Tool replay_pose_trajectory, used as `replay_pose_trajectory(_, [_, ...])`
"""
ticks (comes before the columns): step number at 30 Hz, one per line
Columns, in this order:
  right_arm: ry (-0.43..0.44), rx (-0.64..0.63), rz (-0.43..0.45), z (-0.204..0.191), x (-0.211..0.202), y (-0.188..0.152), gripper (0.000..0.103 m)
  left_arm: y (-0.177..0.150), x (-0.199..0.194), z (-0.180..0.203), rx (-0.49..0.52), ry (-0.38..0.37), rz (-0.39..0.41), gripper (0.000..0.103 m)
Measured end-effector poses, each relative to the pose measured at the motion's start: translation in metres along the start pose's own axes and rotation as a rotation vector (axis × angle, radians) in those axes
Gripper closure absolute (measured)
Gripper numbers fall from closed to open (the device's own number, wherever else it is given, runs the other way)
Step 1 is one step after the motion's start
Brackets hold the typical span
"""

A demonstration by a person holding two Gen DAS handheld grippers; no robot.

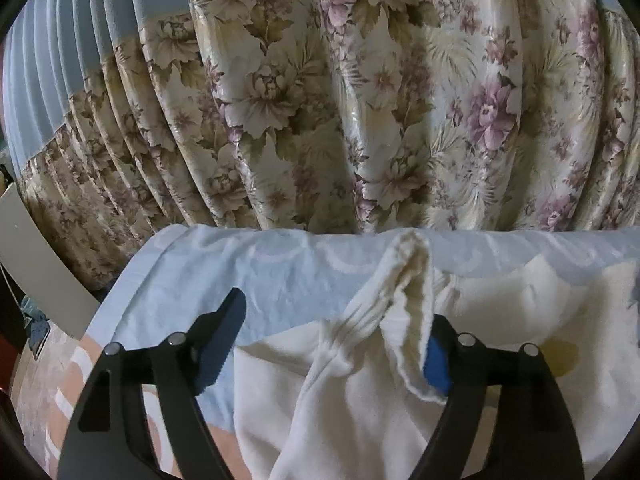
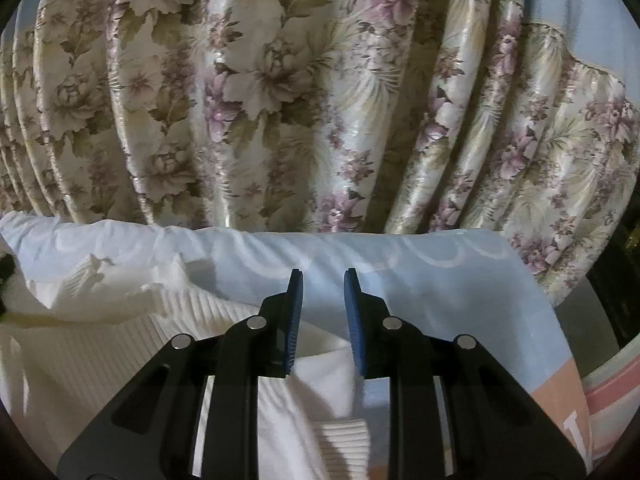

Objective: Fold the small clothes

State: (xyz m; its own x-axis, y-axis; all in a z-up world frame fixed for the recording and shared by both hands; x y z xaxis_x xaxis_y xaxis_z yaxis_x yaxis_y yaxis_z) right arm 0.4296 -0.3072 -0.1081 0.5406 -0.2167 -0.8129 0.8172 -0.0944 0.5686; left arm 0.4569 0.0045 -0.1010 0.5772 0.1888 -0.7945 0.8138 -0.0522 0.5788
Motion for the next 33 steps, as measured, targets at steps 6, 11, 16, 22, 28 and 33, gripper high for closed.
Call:
replay_pose_trajectory(6, [0.001, 0.014, 0.012, 0.011, -0.006, -0.004, 0.077, 0.013, -0.02, -0.015, -0.004, 0.05, 0.044, 0.014])
replay_pose_trajectory(11, [0.007, 0.008, 0.016, 0.014, -0.011, -0.008, 0.074, 0.024, -0.024, -0.038, -0.03, 0.064, 0.043, 0.014])
replay_pose_trajectory(16, [0.066, -0.004, 0.007, 0.011, -0.009, -0.007, 0.074, 0.013, -0.017, -0.042, -0.039, 0.047, 0.015, 0.014])
replay_pose_trajectory(22, [0.273, -0.123, -0.029, -0.027, -0.002, -0.011, 0.073, -0.006, -0.002, -0.029, -0.016, 0.034, -0.009, 0.014])
replay_pose_trajectory(28, [0.263, -0.213, -0.106, -0.056, 0.029, -0.019, 0.073, -0.015, 0.018, -0.023, 0.001, 0.036, -0.032, 0.014])
replay_pose_trajectory(33, [0.264, -0.23, -0.141, -0.067, 0.045, -0.026, 0.073, -0.022, 0.032, -0.017, 0.025, 0.028, -0.049, 0.014])
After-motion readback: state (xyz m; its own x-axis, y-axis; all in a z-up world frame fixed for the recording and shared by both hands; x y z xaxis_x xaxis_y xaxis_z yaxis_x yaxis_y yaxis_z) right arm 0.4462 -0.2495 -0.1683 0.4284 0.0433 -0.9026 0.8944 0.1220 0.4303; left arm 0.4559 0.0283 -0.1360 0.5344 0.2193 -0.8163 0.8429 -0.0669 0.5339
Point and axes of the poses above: each gripper's, at about its wrist camera, not at the fingertips, and x roughly the way its jaws point, z to its right, y to its top, the point moved 8 cm from there along x, roughly the way its jaws point, and after that the axes turned 15 degrees about -z, right-handed, at the moved point
